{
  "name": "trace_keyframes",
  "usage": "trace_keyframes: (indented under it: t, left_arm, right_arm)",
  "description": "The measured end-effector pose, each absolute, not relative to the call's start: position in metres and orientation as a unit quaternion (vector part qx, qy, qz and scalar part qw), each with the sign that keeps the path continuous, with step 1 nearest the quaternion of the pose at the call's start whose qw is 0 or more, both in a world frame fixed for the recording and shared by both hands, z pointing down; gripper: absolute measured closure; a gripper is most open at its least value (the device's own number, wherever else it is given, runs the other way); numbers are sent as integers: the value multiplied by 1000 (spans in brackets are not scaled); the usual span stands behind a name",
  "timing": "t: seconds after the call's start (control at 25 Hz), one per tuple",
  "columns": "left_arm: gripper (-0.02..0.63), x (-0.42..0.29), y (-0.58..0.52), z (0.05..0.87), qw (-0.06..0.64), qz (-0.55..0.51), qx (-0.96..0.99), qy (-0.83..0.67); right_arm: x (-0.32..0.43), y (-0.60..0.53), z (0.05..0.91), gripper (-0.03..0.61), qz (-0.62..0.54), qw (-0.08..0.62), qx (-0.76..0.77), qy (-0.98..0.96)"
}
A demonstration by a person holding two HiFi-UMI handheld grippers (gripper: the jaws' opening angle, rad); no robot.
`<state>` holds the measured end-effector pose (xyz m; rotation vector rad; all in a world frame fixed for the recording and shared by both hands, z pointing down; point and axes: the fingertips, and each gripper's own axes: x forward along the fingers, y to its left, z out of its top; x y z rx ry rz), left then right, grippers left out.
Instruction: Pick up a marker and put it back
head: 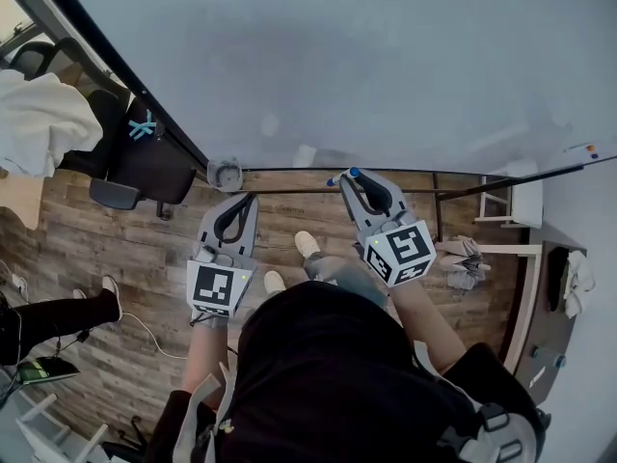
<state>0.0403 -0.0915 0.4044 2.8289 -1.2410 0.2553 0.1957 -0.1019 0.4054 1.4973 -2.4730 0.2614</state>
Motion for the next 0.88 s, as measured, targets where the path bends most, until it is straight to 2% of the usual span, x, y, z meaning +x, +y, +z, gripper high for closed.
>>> trace_keyframes:
  t: [0.36, 0.88]
  left_arm:
    - [606, 27, -93, 413, 15, 89, 904, -418]
    - [606, -14, -82, 421, 33, 103, 873, -476]
  right_arm:
    - [178, -113, 405, 500, 89, 121, 485, -862]
    - [113, -138, 387, 500, 74, 108, 409, -903]
